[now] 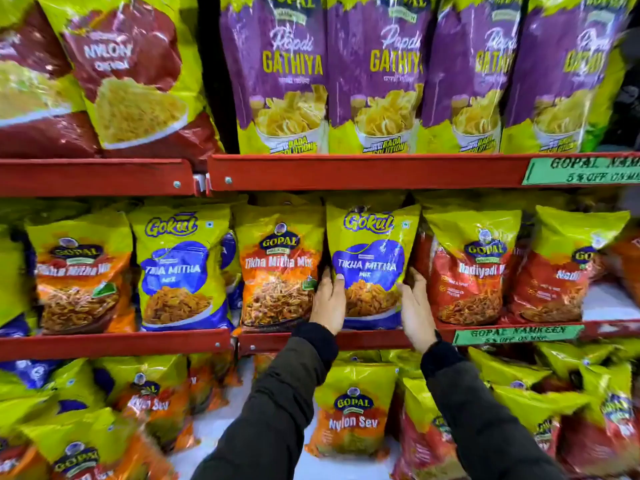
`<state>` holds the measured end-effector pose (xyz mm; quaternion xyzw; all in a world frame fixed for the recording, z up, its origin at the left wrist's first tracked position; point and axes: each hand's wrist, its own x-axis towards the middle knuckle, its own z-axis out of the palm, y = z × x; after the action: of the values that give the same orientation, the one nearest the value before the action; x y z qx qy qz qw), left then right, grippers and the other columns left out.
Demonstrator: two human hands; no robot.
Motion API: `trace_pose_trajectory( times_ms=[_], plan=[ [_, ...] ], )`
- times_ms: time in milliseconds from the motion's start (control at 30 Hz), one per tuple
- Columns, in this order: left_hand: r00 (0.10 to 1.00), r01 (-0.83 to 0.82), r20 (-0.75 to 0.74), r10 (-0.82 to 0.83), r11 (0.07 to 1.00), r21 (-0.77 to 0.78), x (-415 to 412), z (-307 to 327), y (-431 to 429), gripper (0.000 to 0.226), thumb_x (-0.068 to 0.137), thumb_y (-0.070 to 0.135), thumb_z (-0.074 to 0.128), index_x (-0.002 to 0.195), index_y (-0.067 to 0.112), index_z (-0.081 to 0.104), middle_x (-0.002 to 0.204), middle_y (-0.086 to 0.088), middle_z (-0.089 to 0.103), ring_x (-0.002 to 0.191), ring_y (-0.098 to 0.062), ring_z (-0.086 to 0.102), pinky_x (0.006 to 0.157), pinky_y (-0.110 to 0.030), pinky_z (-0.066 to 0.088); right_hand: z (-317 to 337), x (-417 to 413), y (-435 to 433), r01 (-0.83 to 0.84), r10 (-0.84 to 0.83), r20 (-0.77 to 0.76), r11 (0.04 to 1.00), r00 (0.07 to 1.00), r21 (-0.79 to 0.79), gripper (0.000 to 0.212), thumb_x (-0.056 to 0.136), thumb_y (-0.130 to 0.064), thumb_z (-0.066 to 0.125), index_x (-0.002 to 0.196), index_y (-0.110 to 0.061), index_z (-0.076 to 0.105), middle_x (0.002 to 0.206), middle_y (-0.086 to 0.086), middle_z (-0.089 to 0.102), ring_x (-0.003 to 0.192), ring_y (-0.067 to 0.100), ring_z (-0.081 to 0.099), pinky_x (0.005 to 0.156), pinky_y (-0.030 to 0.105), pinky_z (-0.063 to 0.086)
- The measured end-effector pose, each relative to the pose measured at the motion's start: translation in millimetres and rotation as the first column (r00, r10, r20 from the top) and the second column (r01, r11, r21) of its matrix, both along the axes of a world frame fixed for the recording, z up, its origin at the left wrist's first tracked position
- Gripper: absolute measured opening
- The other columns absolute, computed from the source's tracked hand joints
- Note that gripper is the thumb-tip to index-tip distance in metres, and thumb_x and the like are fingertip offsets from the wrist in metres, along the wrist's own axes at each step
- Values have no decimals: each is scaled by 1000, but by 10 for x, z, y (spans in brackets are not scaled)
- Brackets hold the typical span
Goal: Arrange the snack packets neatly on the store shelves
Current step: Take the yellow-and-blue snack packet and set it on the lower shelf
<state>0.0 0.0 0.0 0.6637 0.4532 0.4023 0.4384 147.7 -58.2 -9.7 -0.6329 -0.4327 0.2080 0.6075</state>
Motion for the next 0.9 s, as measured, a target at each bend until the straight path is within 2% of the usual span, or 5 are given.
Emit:
trace_pose_trajectory(
  times_ms=[367, 500, 600, 733, 900],
  plan=[
    [977, -15, 212, -11, 992, 123, 60, 60, -236, 41, 107, 26, 35, 146, 15, 41, 137, 12, 53, 121, 1, 49, 101, -15, 35, 26, -21, -159, -60, 61, -4, 992, 998, 109, 40, 106, -18, 39, 145, -16, 40, 125, -17, 48, 121, 4, 44, 80, -10, 30],
    [964, -60, 264, 20, 988, 144, -90, 62, -475, 33, 106, 25, 40, 137, 19, 52, 111, 28, 59, 94, 26, 55, 81, 2, 40, 100, -147, -437, -23, 12, 64, 983, 998, 181, 33, 104, -30, 43, 136, -25, 48, 126, -15, 59, 111, -6, 54, 85, -4, 34],
    [963, -135, 255, 91, 978, 161, -313, -84, -674, 41, 102, 38, 48, 137, 18, 57, 115, 20, 68, 105, 13, 61, 88, -7, 46, -43, -326, -662, 2, -17, 76, 981, 997, 196, 30, 101, -32, 46, 130, -26, 52, 116, -21, 62, 102, -20, 52, 86, 1, 36],
    [952, -215, 248, 181, 969, 118, -700, -472, -869, 52, 91, 56, 54, 131, 24, 63, 121, 9, 74, 115, -7, 67, 98, -33, 53, -459, -631, -874, -42, 27, 98, 987, 995, 154, 27, 97, -39, 46, 121, -30, 52, 116, -7, 66, 105, 9, 59, 91, 26, 44],
    [933, -298, 195, 303, 953, -57, -1308, -1152, -1103, 54, 85, 55, 57, 123, 19, 68, 116, 7, 74, 104, -1, 67, 90, -22, 52, -1128, -1063, -1008, -171, 181, 153, 983, 972, -71, 40, 94, -48, 45, 127, -27, 49, 120, -5, 66, 108, 9, 58, 90, 25, 42]
  ],
)
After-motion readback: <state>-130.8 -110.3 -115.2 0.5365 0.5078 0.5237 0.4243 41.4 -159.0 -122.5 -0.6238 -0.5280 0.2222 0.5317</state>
